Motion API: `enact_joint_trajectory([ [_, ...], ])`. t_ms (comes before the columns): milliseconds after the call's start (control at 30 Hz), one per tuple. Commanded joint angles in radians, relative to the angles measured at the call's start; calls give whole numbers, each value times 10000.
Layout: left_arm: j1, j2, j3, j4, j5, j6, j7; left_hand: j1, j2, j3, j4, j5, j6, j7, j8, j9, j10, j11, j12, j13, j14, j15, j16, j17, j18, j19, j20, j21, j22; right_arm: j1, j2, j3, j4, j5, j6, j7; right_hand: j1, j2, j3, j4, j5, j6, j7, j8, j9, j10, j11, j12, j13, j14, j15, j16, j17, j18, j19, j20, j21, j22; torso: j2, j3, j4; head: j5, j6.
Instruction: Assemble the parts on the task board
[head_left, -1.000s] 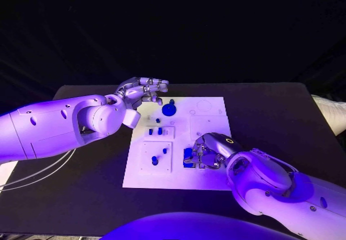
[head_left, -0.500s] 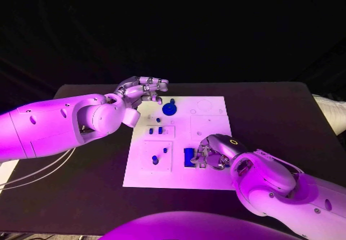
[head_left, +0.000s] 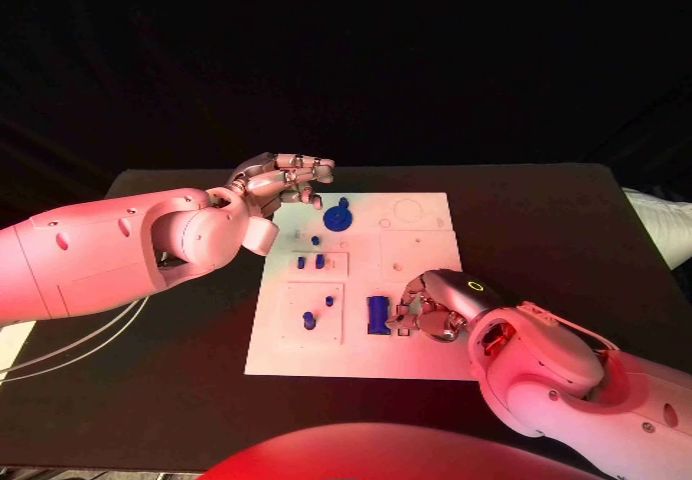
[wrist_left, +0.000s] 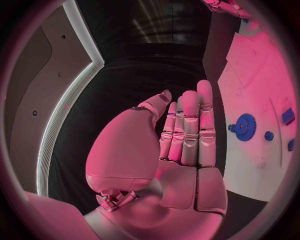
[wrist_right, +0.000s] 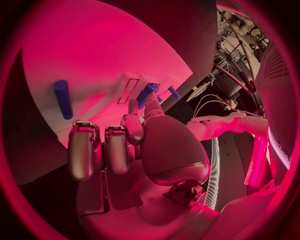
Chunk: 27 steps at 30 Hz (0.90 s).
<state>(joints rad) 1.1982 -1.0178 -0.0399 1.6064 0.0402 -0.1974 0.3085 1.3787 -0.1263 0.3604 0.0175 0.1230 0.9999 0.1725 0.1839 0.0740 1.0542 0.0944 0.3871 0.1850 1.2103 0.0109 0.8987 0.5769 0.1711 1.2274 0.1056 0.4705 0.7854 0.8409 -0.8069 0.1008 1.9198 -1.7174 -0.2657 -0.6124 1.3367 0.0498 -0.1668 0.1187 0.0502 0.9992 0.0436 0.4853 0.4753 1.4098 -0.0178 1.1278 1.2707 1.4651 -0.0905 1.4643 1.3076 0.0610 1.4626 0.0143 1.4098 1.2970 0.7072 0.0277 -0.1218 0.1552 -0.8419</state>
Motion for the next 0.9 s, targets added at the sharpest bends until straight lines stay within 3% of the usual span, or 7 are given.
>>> enact_joint_trajectory([
  [33,2,4,4,16,-59,198,65,-19,94,-47,3,32,-71,-20,32,-3,-49,-1,64,12,-85,10,69,-13,99,-12,43,-39,-11,-4,-302,27,193,363,-1168,533,-126,61,-3,66,60,-184,63,-140,-41,51,-86,-109,-29,741,-26,-15,1034,-37,106,-37,-21,-56,-11,-18,-11,-42,40],
  [167,2,2,4,21,-59,206,65,-19,94,-47,3,32,-71,-20,32,-3,-49,-1,64,12,-85,10,69,-13,99,-12,43,-39,-11,28,-891,69,420,1133,-1349,1036,-80,168,142,74,199,-649,291,-664,-295,-22,91,-217,-62,739,111,-28,1027,-32,81,60,-58,-102,-20,-23,-25,-116,116],
  [233,2,-5,4,29,-59,205,66,-17,97,-52,1,32,-77,-18,37,-4,-60,1,75,13,-90,11,72,-17,99,-11,44,-45,-14,47,-1211,82,496,1480,-1250,1207,-100,200,185,99,217,-833,411,-988,-498,-80,190,-337,-122,738,194,-32,1026,-28,68,129,-76,-126,-34,-30,-63,-156,148],
  [367,2,-15,4,51,-67,214,70,-16,102,-56,-1,32,-85,-16,43,-4,-73,3,88,15,-96,13,76,-21,100,-11,46,-53,-17,62,-1723,94,597,1462,-1118,1255,-93,201,258,94,182,-725,505,-1402,-844,-99,274,-387,-124,740,277,-26,1045,-21,59,238,-86,-135,-54,-43,-124,-266,238],
  [600,1,-22,4,57,-99,234,76,-16,102,-56,-1,32,-85,-16,43,-4,-73,3,88,15,-96,13,76,-21,100,-11,46,-53,-17,38,-2331,101,608,373,-920,639,-115,149,307,100,383,-503,509,-1651,-1095,-100,289,-425,-127,740,298,-29,1050,-18,63,271,-78,-117,-81,-25,-199,-372,330],
  [900,0,2,3,34,-104,265,71,-16,102,-56,-1,32,-85,-16,43,-4,-73,3,88,15,-96,13,76,-21,100,-11,46,-53,-17,17,-2393,102,577,-305,-904,-95,-309,125,327,264,572,-236,473,-1798,-1275,-35,264,-324,-43,752,280,4,1106,-27,88,265,-44,-57,-55,-32,-143,-416,359],
])
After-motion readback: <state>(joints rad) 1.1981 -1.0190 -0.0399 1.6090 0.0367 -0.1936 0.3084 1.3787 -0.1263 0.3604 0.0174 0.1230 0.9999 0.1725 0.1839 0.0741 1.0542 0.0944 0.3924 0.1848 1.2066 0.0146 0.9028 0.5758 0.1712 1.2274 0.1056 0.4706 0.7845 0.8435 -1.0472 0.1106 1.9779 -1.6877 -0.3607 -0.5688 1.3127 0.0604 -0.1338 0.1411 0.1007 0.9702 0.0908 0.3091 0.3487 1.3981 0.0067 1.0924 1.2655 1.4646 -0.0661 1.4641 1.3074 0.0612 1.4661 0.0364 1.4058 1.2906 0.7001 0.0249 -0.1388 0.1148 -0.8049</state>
